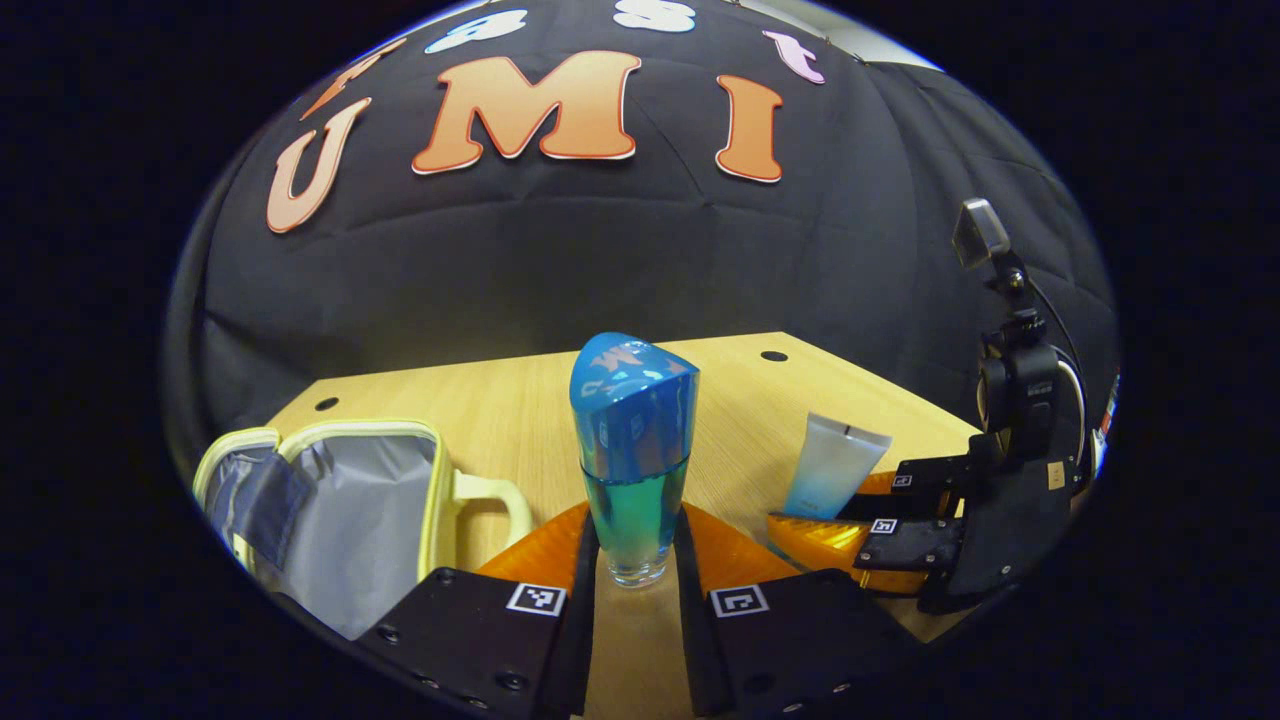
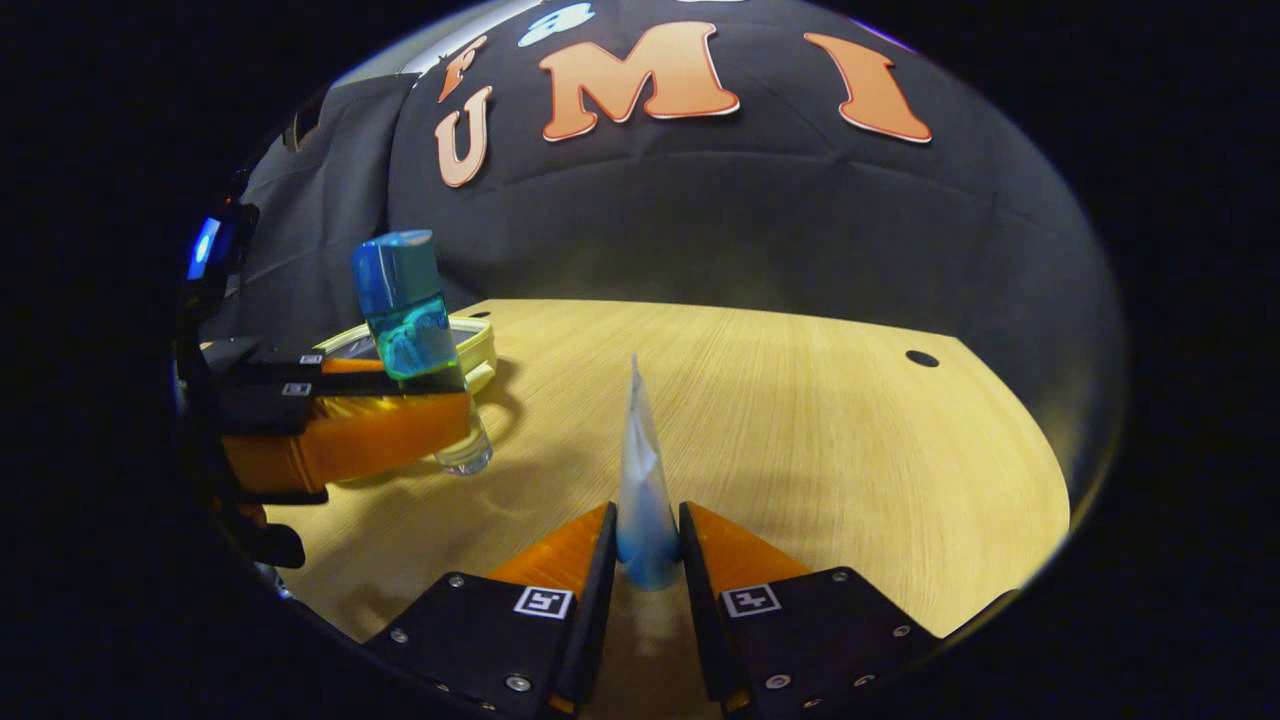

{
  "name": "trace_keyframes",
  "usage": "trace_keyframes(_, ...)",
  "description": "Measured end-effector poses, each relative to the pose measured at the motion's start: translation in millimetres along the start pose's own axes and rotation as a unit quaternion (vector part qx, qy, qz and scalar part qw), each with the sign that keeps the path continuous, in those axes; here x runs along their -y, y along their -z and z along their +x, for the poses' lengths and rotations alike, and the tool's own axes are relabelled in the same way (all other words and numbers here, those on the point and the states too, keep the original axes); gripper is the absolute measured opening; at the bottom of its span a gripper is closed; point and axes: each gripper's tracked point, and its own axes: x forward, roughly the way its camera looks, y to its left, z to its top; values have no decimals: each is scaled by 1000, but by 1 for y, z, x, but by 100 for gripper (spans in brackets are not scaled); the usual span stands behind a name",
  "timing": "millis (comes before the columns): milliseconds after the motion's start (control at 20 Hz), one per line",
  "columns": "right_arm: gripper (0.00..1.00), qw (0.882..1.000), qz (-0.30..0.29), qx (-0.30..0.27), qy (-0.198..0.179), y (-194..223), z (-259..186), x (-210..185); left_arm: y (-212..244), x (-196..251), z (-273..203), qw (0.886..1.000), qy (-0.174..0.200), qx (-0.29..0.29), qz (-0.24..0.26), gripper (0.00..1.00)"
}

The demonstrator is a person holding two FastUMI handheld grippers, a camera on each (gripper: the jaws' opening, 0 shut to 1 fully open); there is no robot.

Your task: First open the suitcase, pack the skin care products into it, and then close the suitcase.

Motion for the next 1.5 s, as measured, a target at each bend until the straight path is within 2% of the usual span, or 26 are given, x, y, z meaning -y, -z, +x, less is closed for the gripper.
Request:
trace_keyframes(100,39,1000,4,3,-2,-11,-5,-2,-12,-11,-8,1000,-9,4,1,38)
trace_keyframes(150,33,1000,6,3,-5,-17,-8,-5,-18,-16,-13,1000,-14,5,0,38)
trace_keyframes(250,33,1000,3,7,-5,-32,-16,-11,-30,-29,-23,1000,-22,7,-5,38)
trace_keyframes(300,38,1000,-1,11,-5,-42,-22,-14,-34,-37,-27,1000,-26,6,-6,38)
trace_keyframes(650,38,999,-9,36,4,-114,-56,-42,-69,-103,-71,998,-54,-7,-23,38)
trace_keyframes(1000,38,998,-13,65,1,-171,-62,-91,-83,-190,-112,995,-91,-18,-31,38)
trace_keyframes(1250,38,997,-28,73,-6,-190,-59,-133,-71,-233,-120,995,-88,-39,-30,38)
trace_keyframes(1500,38,998,-23,59,12,-180,-48,-166,-35,-260,-101,994,-55,-87,-42,38)
